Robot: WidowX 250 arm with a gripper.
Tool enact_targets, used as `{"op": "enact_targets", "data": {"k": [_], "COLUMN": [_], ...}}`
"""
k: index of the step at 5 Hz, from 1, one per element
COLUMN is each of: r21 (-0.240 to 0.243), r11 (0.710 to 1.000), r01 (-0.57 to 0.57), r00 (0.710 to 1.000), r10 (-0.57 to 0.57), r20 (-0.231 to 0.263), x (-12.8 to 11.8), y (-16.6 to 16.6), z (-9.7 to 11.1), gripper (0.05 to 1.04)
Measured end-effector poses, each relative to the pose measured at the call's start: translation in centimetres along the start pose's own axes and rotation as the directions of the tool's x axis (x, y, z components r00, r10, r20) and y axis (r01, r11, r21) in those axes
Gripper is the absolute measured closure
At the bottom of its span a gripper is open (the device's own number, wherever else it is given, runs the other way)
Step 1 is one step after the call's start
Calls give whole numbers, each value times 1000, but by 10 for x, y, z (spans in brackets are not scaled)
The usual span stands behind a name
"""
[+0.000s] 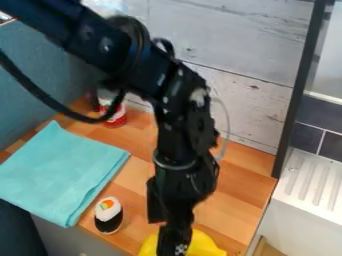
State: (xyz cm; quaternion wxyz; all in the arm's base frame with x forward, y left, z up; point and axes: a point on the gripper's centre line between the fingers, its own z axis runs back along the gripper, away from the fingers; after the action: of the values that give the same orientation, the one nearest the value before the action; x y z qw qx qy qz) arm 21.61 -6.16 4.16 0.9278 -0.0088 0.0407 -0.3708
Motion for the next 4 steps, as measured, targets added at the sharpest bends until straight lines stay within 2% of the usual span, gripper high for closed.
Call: {"op": "enact_targets", "data": {"k": [1, 2, 3, 4], "r21": [15, 16, 19, -1], "r11": [1000, 1000, 1000, 1000], "r01": [5, -14, -15, -22], "r00": [1000, 1000, 1000, 1000], "r10": [-5, 14, 15, 22], "r20": [16, -3, 4, -20], "x": [8, 10, 16, 13], "y": [3, 7, 10, 14], "z": [-12, -30, -31, -21], "gripper": [82, 121, 398, 473]}}
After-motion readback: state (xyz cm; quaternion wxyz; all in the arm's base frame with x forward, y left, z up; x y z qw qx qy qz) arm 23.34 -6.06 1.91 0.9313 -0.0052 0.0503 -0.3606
